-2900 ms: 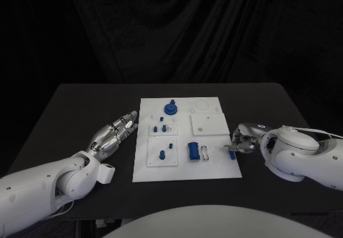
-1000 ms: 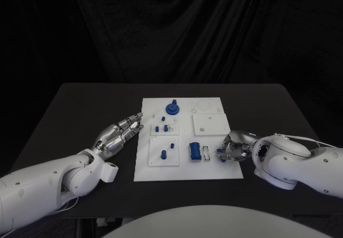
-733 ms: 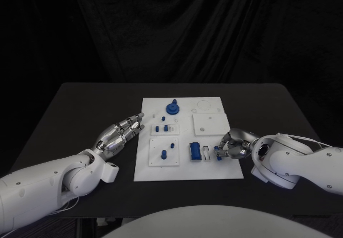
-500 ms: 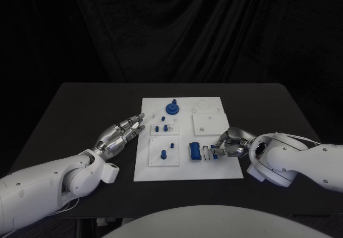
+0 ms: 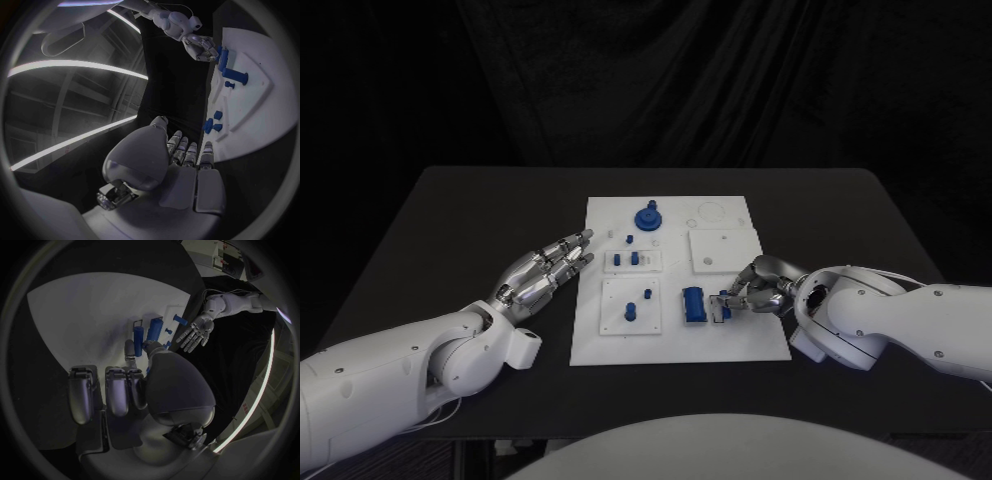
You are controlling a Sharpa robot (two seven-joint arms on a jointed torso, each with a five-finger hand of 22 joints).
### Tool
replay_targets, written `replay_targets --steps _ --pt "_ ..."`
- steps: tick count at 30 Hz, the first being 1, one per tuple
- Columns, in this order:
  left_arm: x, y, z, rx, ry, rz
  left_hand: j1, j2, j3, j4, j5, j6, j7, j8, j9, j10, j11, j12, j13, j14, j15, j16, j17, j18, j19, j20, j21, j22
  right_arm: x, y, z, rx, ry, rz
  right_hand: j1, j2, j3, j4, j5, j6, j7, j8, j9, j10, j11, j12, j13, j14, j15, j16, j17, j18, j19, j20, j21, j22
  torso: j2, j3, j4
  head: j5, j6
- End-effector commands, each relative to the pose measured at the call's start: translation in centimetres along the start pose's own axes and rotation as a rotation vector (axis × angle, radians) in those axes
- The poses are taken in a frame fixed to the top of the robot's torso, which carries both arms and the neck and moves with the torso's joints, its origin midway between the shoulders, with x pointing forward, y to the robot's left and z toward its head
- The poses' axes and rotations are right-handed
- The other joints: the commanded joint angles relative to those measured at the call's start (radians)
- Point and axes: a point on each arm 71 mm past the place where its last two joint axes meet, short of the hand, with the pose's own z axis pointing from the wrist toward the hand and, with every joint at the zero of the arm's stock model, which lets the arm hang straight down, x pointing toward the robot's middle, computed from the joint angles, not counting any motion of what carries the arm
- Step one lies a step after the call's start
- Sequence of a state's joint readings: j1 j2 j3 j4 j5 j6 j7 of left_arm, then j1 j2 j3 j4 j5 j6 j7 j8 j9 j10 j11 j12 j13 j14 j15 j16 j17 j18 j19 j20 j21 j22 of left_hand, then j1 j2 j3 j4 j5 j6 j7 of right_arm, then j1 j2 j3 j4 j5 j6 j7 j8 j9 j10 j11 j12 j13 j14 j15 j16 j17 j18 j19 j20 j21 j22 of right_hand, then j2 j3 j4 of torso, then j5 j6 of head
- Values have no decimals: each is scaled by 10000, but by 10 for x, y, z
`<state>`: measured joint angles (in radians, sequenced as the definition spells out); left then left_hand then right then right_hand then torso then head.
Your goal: Assemble the parts on the task board
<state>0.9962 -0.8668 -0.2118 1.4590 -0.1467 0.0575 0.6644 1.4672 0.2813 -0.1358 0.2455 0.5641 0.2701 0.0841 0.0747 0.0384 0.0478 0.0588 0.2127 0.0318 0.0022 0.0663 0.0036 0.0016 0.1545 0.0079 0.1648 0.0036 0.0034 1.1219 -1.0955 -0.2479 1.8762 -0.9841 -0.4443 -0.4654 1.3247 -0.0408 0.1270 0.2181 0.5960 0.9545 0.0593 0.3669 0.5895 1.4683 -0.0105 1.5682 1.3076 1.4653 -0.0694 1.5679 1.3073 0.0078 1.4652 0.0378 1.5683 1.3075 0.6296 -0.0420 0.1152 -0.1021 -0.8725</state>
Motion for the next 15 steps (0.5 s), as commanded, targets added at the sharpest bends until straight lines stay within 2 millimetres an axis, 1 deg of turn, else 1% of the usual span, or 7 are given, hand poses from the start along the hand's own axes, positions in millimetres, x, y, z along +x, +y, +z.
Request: replay_targets --steps 1,5,6,7,8,12,15 --pt "2 0 1 54 162 -115 84 -12 59 -4 16 42 -2 63 12 7 92 28 6 2 102 -20 -3 122 -18 70 11 14 1 0 2 90 28 22 -102 24 -27 102 -141 11 2 -49 -6 1025 -2 26 2632 1055 -10 29 2635 -71 1043 34 4 2624 -13 -1 -7 7 -1" --pt "2 1 1 23 173 -125 76 -13 62 2 -5 46 8 65 12 3 96 26 4 2 114 -20 -3 116 -17 76 12 15 3 0 3 120 62 -89 -160 11 -58 150 -379 -23 16 -77 -26 1025 9 26 2632 1055 -2 29 2635 -69 1038 39 -3 2621 -16 3 1 4 -1" --pt "2 1 1 14 176 -127 73 -14 62 4 -13 50 10 66 13 2 97 25 4 2 117 -19 -2 114 -16 79 12 15 3 0 3 140 70 -110 -211 12 -86 192 -545 -26 24 -84 -33 1025 17 26 2632 1055 6 29 2635 -67 1035 44 -9 2619 -18 4 -7 12 -1" --pt "2 1 1 -10 183 -132 69 -15 63 7 -26 55 14 68 13 0 98 24 3 3 123 -19 -2 111 -16 82 12 15 3 0 4 162 69 -129 -304 8 -144 267 -894 -38 36 -99 -46 1025 29 26 2632 1055 18 29 2635 -64 1028 53 -19 2614 -21 4 -10 22 -1" --pt "2 1 1 -32 192 -138 60 -18 62 14 -47 55 19 68 12 -2 103 23 3 5 133 -18 -1 107 -14 87 14 16 3 0 4 181 55 -136 -318 6 -159 282 -989 -41 38 -105 -51 1025 32 26 2632 1055 20 29 2635 -60 1021 56 -30 2610 -21 4 -10 26 -1" --pt "2 2 1 -98 221 -157 36 -24 63 30 -119 49 35 67 10 -4 122 34 3 5 160 -17 -1 94 -14 103 14 16 3 0 5 211 -3 -224 -805 -43 -480 634 -2058 -56 102 -150 -95 1025 91 26 2632 1055 71 29 2635 -19 936 102 -162 2554 -21 7 -19 44 -1" --pt "2 3 2 -142 240 -169 22 -23 67 40 -169 42 43 65 8 -10 128 25 1 4 185 -18 -2 84 -11 116 16 18 3 0 6 227 21 -298 -987 -16 -619 693 -2437 -53 119 -162 -112 1025 107 26 2632 1055 86 29 2635 -17 933 121 -168 2552 -23 9 -27 48 -1"
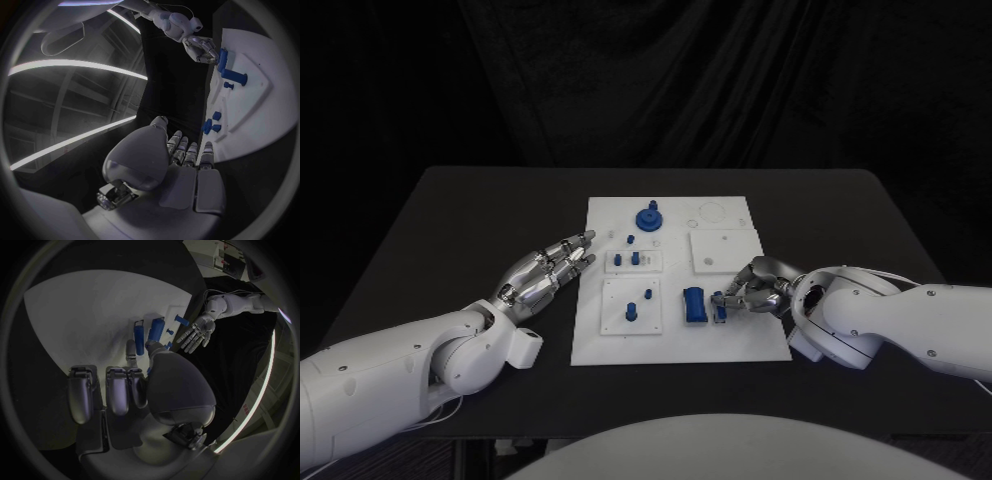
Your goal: Assemble the parts on the task board
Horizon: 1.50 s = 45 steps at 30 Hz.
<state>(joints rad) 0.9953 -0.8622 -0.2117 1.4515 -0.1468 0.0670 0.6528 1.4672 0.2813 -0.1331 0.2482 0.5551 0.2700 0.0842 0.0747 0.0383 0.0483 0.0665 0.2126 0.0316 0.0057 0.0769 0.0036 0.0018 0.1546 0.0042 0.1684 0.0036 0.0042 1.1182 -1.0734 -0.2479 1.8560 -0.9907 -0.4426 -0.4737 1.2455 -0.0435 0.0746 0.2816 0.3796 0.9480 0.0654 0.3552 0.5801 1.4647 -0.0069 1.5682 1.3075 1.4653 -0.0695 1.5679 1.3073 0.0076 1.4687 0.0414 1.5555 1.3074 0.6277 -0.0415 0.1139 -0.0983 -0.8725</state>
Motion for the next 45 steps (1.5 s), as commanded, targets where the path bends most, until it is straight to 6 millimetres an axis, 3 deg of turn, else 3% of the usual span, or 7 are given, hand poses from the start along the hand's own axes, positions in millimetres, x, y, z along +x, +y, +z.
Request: replay_targets --steps 1,14,30,31,34,43,45 --pt "3 1 1 -26 188 -132 22 -23 40 13 -79 43 43 66 9 -14 51 26 3 -31 79 -18 -4 83 26 79 15 9 1 -2 0 180 16 -209 -227 16 -121 60 -326 13 60 -46 -21 1061 73 26 2633 1055 89 29 2635 -14 894 87 -44 2552 -3 3 -15 10 -1" --pt "2 2 1 -122 212 -149 0 -24 44 28 -153 25 59 60 6 -28 64 9 -1 -32 107 -19 -5 70 25 97 15 8 -1 -3 1 209 -159 -376 -961 121 -681 85 -1490 16 80 -56 -54 1061 97 26 2633 1055 114 29 2635 4 858 121 -101 2528 -4 2 -2 18 -1" --pt "1 2 0 -97 155 -124 -11 -23 46 36 -166 22 63 58 5 -34 69 7 -1 -28 118 -16 -3 66 30 103 18 11 -24 6 -17 -2720 -2638 -674 -263 -30 -735 30 -689 -480 149 5 -52 1061 140 26 2633 1055 145 29 2635 -28 921 134 -2 2570 -11 2 -9 63 -1" --pt "1 2 0 -95 151 -121 -11 -23 46 36 -166 22 63 58 5 -34 69 7 -1 -28 118 -16 -3 66 30 103 18 11 -24 6 -18 -2856 -2661 -712 -174 -33 -714 20 -591 -524 162 -16 -84 1061 155 26 2633 1055 160 29 2635 -31 927 142 7 2574 -12 3 -9 61 -1" --pt "0 2 0 -94 135 -110 -13 -23 47 37 -159 26 64 60 6 -33 69 13 0 -26 120 -15 -2 65 31 105 19 12 -23 5 -20 -3125 -2539 -867 873 -102 -250 -380 1831 -764 256 -290 -391 1061 231 26 2633 1055 208 29 2635 -50 965 170 68 2599 -12 3 -13 64 -1" --pt "-1 2 -1 -92 108 -96 -19 -24 45 42 -158 28 64 61 6 -33 70 15 0 -24 123 -13 -1 64 33 107 20 13 -12 -5 -20 -3283 -1786 -1203 1576 -225 181 -527 1847 -1100 397 -1184 -1382 1061 209 26 2633 1055 226 29 2635 -43 949 246 47 2590 -16 -4 -15 86 -1" --pt "-1 2 -2 -93 94 -90 -21 -24 44 44 -157 37 64 63 8 -32 70 22 1 -23 124 -13 0 64 34 108 21 14 -11 -6 -21 -3362 -1735 -1308 1851 -291 451 -634 2913 -1173 400 -1501 -1734 1061 180 26 2633 1055 188 29 2635 -44 952 198 51 2592 -14 -6 -17 97 -1"
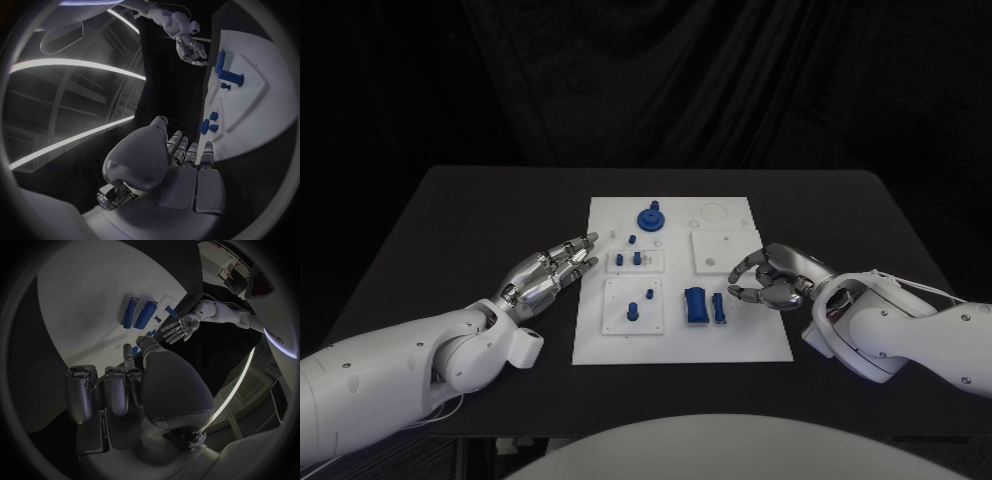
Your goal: Assemble the parts on the task board
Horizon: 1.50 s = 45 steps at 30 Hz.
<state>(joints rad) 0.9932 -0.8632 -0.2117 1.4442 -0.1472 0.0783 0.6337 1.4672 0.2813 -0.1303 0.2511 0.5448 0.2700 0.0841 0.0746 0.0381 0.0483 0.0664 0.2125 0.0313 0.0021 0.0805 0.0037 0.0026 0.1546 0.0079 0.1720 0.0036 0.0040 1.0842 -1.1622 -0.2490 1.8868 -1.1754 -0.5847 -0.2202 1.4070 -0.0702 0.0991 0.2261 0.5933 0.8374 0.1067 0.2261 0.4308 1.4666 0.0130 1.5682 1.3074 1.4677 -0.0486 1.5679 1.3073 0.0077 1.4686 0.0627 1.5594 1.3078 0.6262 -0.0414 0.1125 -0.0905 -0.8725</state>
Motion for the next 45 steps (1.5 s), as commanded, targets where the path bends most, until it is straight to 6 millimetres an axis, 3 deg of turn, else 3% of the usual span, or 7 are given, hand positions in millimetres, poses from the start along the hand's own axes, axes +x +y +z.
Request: replay_targets --steps 1,8,11,14,15,40,45 --pt "1 -1 -1 123 67 -57 -21 -25 17 16 -53 37 64 64 10 -33 71 23 4 13 88 -13 -9 64 -3 72 21 16 3 3 -2 -735 237 -401 386 -91 375 -178 1149 -7 -109 -323 -407 1042 -95 26 2634 1031 -68 29 2635 -47 956 -44 18 2590 -2 -10 -6 27 -1" --pt "1 -1 -1 123 67 -61 -25 -27 15 19 -51 38 64 65 10 -31 71 32 5 13 89 -13 -8 63 -3 73 21 16 7 4 -3 -1117 463 -1132 599 -386 859 -480 1008 119 -439 -859 -1084 1042 -384 26 2634 1031 -316 29 2635 -77 1022 -272 114 2630 18 4 -2 -44 -1" --pt "1 -1 -1 161 93 -78 -39 -27 15 33 -17 81 58 81 16 -22 69 53 9 22 96 -6 -4 62 8 80 29 23 7 3 -3 -1159 510 -1294 617 -574 1517 -566 91 157 -562 -1185 -1545 1042 -515 26 2634 1031 -412 29 2635 -77 1022 -378 114 2630 32 12 14 -73 -1" --pt "2 -1 -1 191 112 -90 -45 -26 19 40 8 107 55 91 20 -13 60 75 12 32 108 0 0 62 18 89 36 29 8 3 -2 -1164 550 -1397 580 -1020 3069 -610 -1618 304 -592 -1450 -2045 1042 -502 26 2634 1031 -452 29 2635 -77 1022 -444 114 2630 44 12 15 -57 -1" --pt "2 -1 -1 193 113 -91 -45 -26 19 40 8 107 55 91 20 -13 60 75 12 32 108 0 0 62 18 89 36 29 8 3 -2 -1163 562 -1412 516 -1094 3244 -602 -1695 337 -589 -1466 -2100 1042 -506 26 2634 1031 -468 29 2635 -77 1022 -426 114 2630 47 12 14 -53 -1" --pt "1 -1 0 138 136 -106 -51 -24 24 48 15 106 62 93 20 -9 67 78 12 28 115 -3 -2 60 14 96 33 25 17 2 5 -782 1132 -1658 -72 -1307 3987 -499 -2142 625 -433 -1469 -2396 1042 -418 26 2634 1031 -378 29 2635 -66 997 -378 77 2614 21 0 18 -150 -1" --pt "1 -1 -1 132 130 -103 -51 -24 24 48 15 106 62 93 20 -9 67 78 12 28 115 -3 -2 60 14 96 33 25 18 1 6 -659 1231 -1698 -325 -1313 4048 -380 -2165 494 -235 -1555 -2500 1042 -263 26 2634 1031 -255 29 2635 -56 976 -285 47 2602 12 -4 6 -122 -1"
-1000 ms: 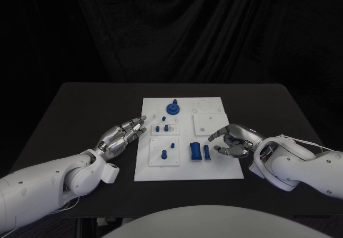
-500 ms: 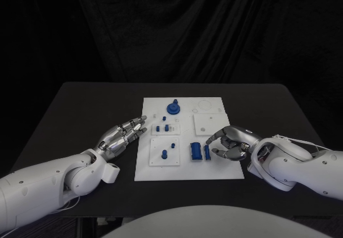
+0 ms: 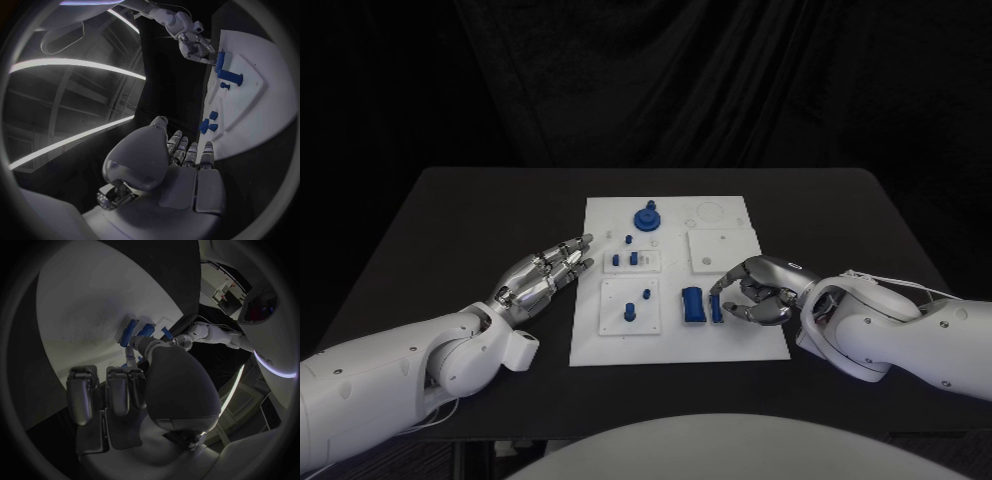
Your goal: Assemble the parts on the task board
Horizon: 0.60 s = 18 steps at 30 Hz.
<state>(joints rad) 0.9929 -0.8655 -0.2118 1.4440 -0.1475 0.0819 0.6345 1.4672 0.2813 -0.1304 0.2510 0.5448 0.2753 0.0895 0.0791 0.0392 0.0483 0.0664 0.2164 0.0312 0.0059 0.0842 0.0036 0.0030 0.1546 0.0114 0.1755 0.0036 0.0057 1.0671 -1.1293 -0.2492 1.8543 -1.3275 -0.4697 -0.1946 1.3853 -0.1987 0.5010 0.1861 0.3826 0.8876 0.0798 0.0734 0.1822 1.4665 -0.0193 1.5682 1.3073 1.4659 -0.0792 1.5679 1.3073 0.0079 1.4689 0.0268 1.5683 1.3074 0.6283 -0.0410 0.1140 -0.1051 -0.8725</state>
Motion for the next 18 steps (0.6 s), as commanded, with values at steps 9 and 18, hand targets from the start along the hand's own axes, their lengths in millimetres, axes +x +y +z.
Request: replay_targets --steps 9,18 --pt "2 0 0 120 119 -92 -51 -23 28 48 14 46 13 46 8 -9 71 42 13 -11 80 -3 -6 59 -21 63 33 9 5 -2 0 374 430 -159 -147 -9 62 26 -73 81 72 22 -18 1043 98 26 2635 1049 90 29 2635 -56 970 113 -47 2604 -17 0 7 -7 -1" --pt "2 0 1 98 138 -101 -49 -24 31 47 2 55 18 50 9 -9 78 40 12 -11 83 -3 -6 59 -21 65 32 9 7 -3 1 396 584 -188 -153 -7 98 -7 -141 138 92 51 -24 1043 129 26 2635 1049 124 29 2635 -35 924 153 -115 2575 -14 -9 -1 -30 -1"
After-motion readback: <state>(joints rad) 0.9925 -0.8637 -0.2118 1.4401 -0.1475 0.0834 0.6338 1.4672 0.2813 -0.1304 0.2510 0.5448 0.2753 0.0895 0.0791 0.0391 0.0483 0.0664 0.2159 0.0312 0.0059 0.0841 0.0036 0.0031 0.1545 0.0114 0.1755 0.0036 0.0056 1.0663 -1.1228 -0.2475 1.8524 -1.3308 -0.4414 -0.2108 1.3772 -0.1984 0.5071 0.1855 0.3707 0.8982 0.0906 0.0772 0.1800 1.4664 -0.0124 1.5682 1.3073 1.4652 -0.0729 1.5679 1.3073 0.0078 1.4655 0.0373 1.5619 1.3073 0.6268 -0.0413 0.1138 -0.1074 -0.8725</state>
